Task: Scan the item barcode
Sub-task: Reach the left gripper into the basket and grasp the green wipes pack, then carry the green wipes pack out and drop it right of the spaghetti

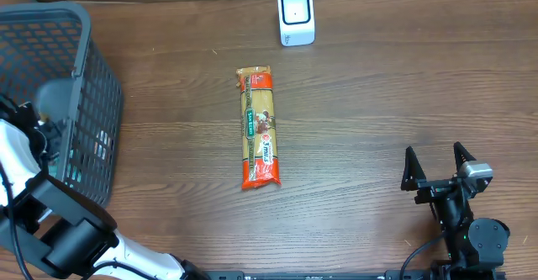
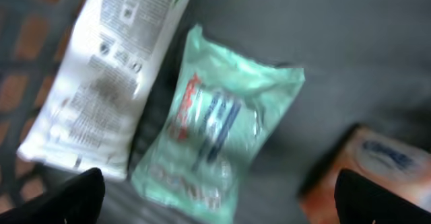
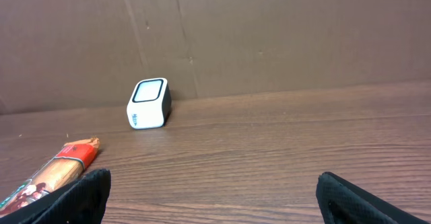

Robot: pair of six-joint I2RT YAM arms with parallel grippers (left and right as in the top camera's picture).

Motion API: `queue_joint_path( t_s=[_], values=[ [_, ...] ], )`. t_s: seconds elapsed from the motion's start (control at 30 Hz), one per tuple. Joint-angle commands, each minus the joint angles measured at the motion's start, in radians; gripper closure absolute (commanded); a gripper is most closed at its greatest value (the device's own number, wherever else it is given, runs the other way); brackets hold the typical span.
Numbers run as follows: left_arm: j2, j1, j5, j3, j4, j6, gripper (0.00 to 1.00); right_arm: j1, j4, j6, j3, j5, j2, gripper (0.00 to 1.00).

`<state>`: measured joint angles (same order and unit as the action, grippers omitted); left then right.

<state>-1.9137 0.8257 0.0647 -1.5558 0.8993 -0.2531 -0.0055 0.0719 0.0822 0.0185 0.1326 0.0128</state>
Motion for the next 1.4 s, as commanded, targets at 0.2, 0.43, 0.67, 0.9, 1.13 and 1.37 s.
queue_joint_path(
  t_s=[0.2, 0.43, 0.67, 0.9, 1.13, 1.37],
  values=[
    [0.004, 0.005, -0.006, 0.203, -0.273, -0.111, 0.01, 0.005, -0.003, -0.002, -0.011, -0.001, -0.01, 0.0],
    [0.004, 0.005, -0.005, 0.259, -0.378, -0.118, 0.1, 0.005, -0.003, -0.002, -0.011, -0.001, -0.01, 0.0],
    [0.004, 0.005, -0.006, 0.326, -0.44, -0.118, 0.12, 0.005, -0.003, -0.002, -0.011, -0.001, -0.01, 0.0],
    [0.004, 0.005, -0.005, 0.356, -0.439, -0.116, 0.45, 0.005, -0.003, -0.002, -0.011, -0.001, -0.01, 0.0],
    [0.006, 0.004, -0.005, 0.345, -0.418, -0.058, 0.96, 0.005, -0.003, -0.002, -0.011, -0.001, -0.01, 0.0],
    [0.06, -0.012, -0.005, 0.176, -0.29, -0.053, 0.96, 0.005, -0.003, -0.002, -0.011, -0.001, -0.01, 0.0]
  ],
)
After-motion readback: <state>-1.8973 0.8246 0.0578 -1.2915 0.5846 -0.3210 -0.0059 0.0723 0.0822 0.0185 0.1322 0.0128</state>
